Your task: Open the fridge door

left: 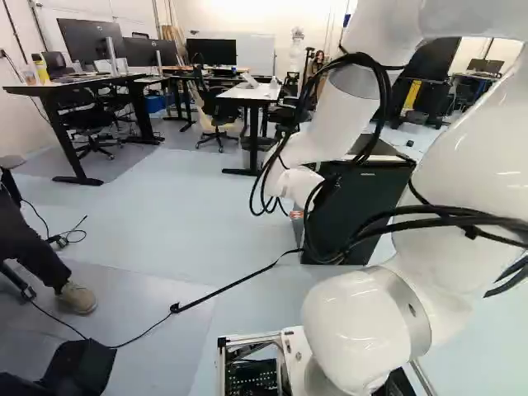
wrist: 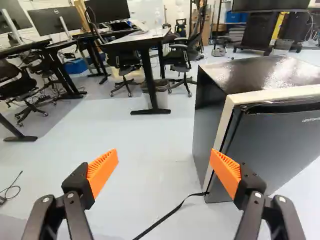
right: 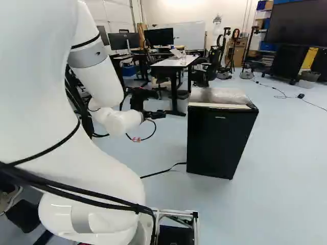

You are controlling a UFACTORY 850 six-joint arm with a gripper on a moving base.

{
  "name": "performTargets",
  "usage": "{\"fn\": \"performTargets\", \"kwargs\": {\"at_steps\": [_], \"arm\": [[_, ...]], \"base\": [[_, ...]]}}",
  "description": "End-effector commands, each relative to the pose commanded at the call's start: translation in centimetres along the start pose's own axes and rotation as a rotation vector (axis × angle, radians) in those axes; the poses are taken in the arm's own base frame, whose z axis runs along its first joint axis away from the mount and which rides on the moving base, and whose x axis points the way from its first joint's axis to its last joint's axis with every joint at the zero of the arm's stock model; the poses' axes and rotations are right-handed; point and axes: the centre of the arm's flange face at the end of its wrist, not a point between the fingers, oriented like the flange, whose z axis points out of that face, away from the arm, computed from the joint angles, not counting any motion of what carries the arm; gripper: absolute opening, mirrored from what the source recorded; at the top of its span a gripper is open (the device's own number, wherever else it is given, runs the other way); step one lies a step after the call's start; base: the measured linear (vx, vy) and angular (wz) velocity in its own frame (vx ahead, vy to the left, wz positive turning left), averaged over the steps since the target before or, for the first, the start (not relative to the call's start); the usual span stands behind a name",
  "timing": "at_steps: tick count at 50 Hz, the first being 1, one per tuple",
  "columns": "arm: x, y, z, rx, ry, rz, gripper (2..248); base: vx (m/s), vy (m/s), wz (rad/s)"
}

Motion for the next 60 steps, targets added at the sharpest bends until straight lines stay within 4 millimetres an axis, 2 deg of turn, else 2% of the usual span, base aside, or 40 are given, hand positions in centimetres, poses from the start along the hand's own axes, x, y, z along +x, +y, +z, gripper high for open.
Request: {"fn": "performTargets", "kwargs": {"at_steps": [60], "arm": [[0.7,-5.6,4.4,-0.186,0.032,0.206,247]], "base": [[0.0,0.0,0.0]]}}
